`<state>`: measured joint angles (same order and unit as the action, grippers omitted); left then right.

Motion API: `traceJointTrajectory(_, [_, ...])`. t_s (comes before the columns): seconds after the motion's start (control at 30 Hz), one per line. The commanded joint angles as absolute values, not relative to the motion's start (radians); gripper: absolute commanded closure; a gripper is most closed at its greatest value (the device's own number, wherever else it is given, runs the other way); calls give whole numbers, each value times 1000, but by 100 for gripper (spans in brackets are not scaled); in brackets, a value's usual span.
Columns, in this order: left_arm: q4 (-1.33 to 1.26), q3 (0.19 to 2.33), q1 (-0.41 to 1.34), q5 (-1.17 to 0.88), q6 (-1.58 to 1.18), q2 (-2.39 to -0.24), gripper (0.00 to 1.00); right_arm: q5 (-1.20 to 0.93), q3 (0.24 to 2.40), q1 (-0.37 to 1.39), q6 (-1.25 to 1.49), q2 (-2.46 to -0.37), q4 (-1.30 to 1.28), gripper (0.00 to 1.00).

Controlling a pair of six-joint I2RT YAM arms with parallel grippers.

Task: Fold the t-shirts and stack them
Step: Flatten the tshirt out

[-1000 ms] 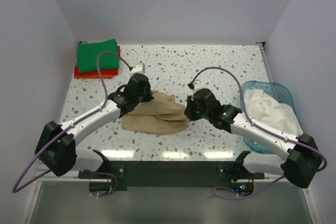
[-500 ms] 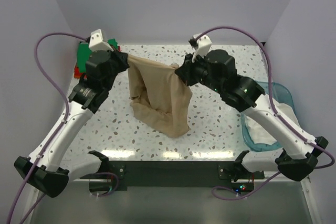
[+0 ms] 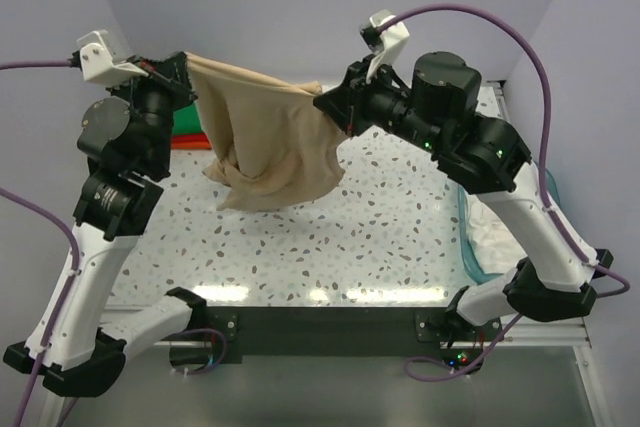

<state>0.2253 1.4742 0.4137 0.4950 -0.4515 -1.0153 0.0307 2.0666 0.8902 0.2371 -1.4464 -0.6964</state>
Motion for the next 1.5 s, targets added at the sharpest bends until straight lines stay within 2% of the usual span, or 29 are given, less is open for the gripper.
traceJointTrajectory(0.0, [103, 1535, 397, 609, -332, -956, 100, 124, 2095, 885, 181, -1339, -729, 100])
traceJointTrajectory(0.2, [43, 1511, 399, 609, -273, -865, 100, 192, 2186, 887, 134, -1322, -779, 100])
traceJointTrajectory(0.43, [-34, 1470, 399, 595, -209, -827, 100, 304, 2152, 887, 77, -1258, -764, 100])
traceJointTrajectory(0.73, [-104, 1407, 399, 543, -186, -831, 100, 442, 2236, 887, -41, -1321, -733, 100])
traceJointTrajectory(0.83, [-80, 1396, 399, 551, -192, -825, 100, 428, 2278, 887, -41, -1333, -726, 100])
traceJointTrajectory(1.2, [-98, 1365, 399, 580, -149, -719, 100, 382, 2076, 887, 44, -1190, -678, 100])
traceJointTrajectory(1.47, [-104, 1407, 399, 447, -196, -903, 100, 635, 1936, 882, 6, -1190, -687, 100])
